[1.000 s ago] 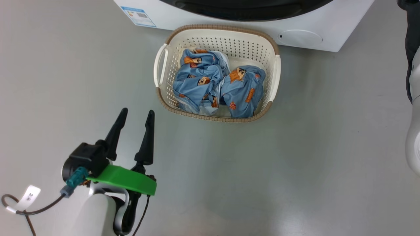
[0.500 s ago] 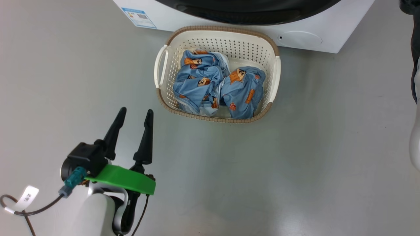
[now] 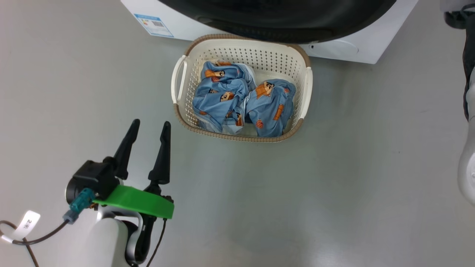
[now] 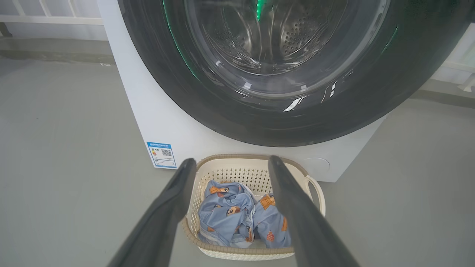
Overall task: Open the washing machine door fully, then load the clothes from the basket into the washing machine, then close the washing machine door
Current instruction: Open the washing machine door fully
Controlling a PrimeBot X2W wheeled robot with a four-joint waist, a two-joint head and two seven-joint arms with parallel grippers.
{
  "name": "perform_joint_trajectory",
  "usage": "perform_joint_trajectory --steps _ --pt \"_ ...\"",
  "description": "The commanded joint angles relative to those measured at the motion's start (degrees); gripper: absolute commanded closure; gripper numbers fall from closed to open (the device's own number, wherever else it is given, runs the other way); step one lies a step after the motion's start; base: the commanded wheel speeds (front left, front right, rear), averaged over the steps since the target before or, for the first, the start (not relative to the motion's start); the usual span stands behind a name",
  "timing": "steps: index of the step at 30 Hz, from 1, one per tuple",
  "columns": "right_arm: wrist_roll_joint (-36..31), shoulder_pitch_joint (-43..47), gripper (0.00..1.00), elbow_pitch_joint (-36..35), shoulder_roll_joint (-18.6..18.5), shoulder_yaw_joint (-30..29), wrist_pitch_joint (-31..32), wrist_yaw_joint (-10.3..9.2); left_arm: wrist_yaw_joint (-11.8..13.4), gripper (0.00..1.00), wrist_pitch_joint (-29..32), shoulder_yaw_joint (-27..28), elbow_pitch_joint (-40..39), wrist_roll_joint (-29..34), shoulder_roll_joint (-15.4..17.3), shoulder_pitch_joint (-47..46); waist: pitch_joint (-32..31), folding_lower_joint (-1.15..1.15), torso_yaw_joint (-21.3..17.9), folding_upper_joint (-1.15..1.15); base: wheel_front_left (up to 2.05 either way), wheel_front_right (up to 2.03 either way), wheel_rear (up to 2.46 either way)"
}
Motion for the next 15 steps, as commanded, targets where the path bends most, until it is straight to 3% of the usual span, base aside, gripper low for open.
perform_joint_trajectory --steps 1,15 --pt "1.13 0.22 1.00 -1.00 3.13 1.41 2.07 0.10 0.02 0.00 -0.37 2.23 -1.59 0.73 1.51 0.40 -0.35 0.00 -0.22 0.00 0.00 0.00 0.00" --pt "11.74 7.03 1.00 -5.73 3.13 8.98 13.74 0.10 -0.39 0.00 -0.37 2.68 -2.29 1.80 1.51 1.16 -2.60 0.00 -1.13 0.00 0.00 0.00 0.00"
